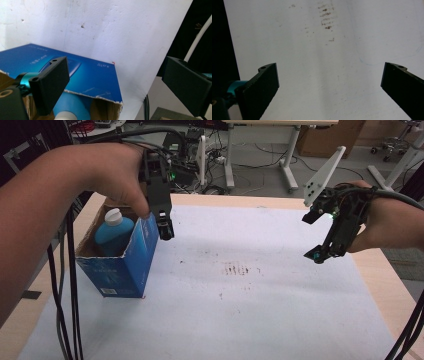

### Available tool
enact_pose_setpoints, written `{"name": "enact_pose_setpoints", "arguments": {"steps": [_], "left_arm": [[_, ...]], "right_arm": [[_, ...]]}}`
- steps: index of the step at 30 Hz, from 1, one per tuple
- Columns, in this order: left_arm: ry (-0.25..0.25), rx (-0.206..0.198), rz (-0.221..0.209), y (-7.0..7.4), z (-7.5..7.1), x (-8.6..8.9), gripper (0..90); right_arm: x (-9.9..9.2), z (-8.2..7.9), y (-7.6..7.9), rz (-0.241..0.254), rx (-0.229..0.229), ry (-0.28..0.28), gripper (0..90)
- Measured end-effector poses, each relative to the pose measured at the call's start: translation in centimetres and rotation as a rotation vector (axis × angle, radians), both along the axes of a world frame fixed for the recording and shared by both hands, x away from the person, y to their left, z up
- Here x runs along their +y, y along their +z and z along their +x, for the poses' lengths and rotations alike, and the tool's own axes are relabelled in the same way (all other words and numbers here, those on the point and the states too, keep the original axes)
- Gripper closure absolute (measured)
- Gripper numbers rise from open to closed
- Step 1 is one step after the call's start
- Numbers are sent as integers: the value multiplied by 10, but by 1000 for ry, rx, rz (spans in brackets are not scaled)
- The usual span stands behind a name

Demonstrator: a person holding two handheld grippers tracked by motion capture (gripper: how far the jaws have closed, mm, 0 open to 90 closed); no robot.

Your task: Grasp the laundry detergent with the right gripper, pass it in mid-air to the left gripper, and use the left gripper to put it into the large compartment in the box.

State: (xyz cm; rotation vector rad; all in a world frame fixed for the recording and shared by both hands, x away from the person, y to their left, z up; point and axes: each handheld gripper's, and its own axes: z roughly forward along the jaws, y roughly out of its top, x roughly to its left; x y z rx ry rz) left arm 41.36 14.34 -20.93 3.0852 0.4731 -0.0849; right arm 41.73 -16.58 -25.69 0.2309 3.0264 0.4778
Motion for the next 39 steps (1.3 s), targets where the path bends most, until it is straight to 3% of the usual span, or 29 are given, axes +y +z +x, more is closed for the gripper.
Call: {"name": "enact_pose_setpoints", "arguments": {"steps": [2, 11, 12, 26, 39], "left_arm": [[-9, 15, 3, -2, 0, -3, 56], [-74, -5, 5, -8, 1, -11, 16], [-73, -6, 11, -10, 2, -12, 16], [-111, -29, -12, -16, 3, -23, 16], [-121, -44, -9, -17, 2, -23, 16]], "right_arm": [[1, 1, -2, -16, 7, 5, 6], [1, 7, -7, -57, 29, 21, 6], [2, 8, -11, -83, 40, 33, 6], [10, 10, -26, -169, 63, 60, 6], [10, 10, -26, -165, 64, 56, 6]]}}
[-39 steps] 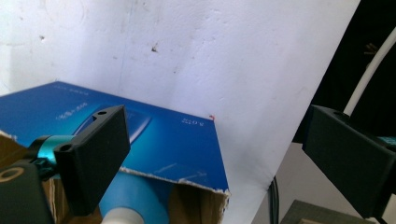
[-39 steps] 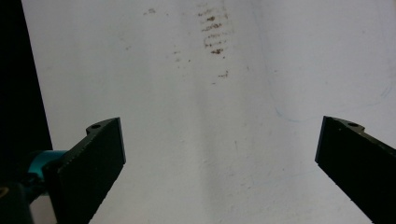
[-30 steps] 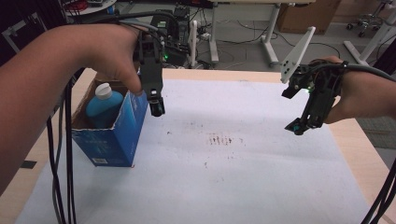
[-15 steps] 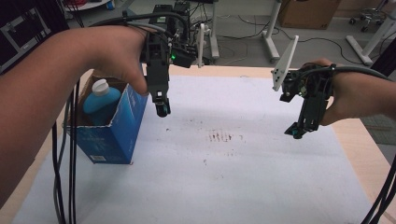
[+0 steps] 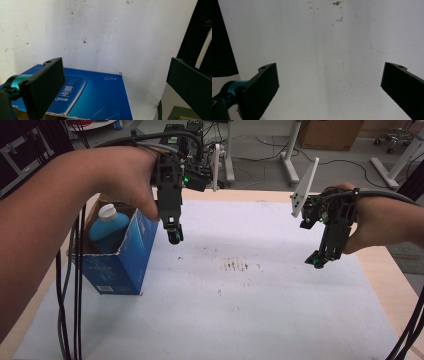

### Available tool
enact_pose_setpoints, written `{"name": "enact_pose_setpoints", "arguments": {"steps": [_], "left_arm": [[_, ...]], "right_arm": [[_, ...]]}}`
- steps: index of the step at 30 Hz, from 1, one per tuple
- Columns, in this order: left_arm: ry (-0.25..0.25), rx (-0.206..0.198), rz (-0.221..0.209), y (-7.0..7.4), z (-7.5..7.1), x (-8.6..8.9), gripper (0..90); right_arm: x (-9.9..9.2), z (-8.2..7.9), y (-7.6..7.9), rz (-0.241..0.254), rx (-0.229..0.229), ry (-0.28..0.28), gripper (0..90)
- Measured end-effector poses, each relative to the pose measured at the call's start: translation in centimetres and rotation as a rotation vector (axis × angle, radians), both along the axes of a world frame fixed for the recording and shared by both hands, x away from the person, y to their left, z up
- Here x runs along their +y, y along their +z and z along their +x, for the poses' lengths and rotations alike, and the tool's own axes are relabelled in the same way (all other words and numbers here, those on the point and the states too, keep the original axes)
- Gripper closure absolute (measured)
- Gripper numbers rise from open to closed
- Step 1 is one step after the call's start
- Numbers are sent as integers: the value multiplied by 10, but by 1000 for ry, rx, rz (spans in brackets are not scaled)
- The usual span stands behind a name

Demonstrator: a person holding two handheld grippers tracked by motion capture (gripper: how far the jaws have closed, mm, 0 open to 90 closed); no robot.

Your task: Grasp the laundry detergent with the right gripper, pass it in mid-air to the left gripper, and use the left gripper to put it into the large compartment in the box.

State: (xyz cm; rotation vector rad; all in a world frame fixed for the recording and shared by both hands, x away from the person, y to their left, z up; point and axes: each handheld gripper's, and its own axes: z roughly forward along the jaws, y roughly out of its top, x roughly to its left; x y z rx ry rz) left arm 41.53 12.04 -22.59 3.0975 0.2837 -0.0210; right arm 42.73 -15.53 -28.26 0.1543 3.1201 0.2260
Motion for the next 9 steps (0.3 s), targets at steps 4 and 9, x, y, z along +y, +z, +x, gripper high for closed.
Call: {"name": "enact_pose_setpoints", "arguments": {"steps": [4, 9], "left_arm": [[-3, 0, 2, 0, 0, 0, 16], [0, -3, -1, -2, 0, 1, 16]], "right_arm": [[0, 1, 1, 5, 0, -4, 6], [-1, 0, 1, 7, -3, -7, 6]]}}
